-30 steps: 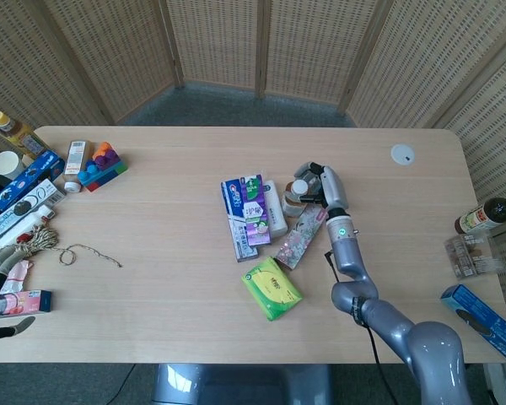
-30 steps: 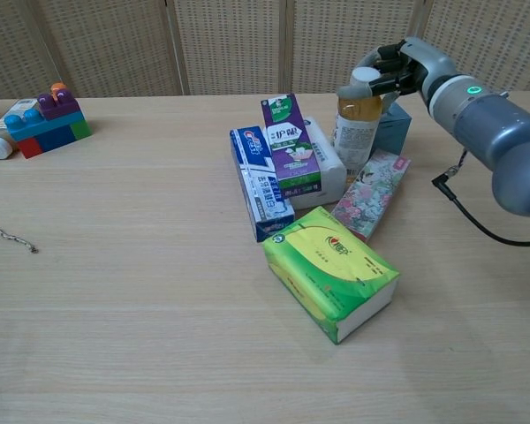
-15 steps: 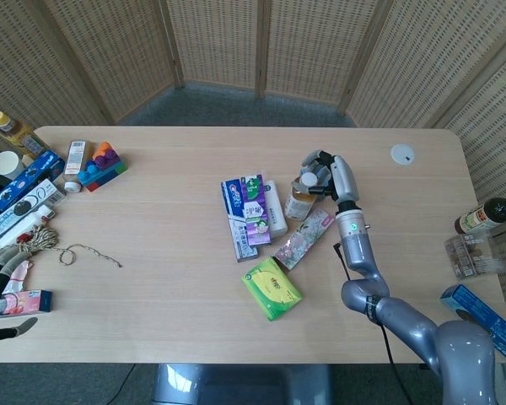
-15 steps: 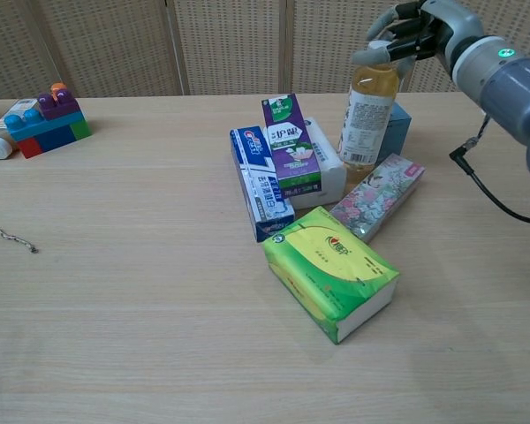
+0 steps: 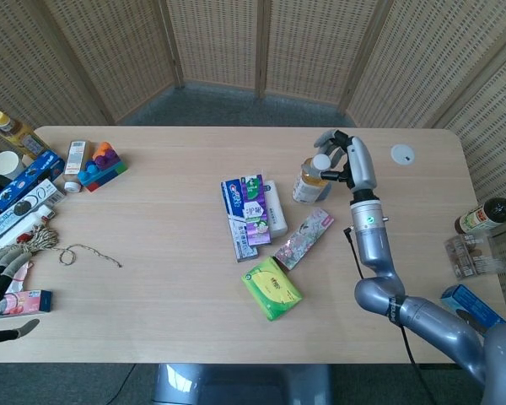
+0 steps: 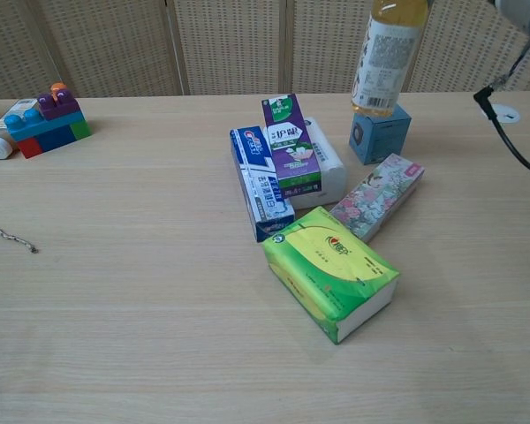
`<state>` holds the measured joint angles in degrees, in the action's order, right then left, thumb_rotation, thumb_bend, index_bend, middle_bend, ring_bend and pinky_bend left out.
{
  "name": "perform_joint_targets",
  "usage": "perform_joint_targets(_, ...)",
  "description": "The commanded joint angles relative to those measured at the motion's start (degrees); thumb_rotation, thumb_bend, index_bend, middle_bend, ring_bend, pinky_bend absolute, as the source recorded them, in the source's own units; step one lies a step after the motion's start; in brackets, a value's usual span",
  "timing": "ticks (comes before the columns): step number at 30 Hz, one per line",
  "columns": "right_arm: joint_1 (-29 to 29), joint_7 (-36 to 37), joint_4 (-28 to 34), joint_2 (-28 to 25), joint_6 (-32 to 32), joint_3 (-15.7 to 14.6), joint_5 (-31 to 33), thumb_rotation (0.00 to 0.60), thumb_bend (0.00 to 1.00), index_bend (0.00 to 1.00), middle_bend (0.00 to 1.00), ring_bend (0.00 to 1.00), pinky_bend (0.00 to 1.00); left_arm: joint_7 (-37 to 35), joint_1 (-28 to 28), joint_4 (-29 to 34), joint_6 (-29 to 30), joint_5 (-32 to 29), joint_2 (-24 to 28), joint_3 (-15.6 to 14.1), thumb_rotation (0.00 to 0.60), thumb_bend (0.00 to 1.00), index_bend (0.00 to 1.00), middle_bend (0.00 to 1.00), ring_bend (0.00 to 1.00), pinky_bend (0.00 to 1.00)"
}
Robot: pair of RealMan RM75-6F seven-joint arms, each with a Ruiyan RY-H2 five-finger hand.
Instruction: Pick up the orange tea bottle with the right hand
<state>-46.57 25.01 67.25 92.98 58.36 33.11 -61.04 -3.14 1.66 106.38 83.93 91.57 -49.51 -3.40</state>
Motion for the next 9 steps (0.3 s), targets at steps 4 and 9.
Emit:
perform_joint_targets(4,1.2,-5.6,9.7,-6.1,2.8,3.6,3.3,0.600,0.06,0.51,0.72,0.55,0.65,-0.3,-0.1,0.0,0.4,0.7,0.2,-0.2,0.600,0.12,0.10,0.00,0.00,0.00)
perform_joint_targets(9,1.6,-8.8,15.5,-9.3,4.5,5.3,4.9,0.600,0.06,0.52,0.72,0.55,0.65,-0.8,-0.1,-0.1,0.7,1.3,0.4,-0.3,0.600,0.12,0.10,0.00,0.00,0.00)
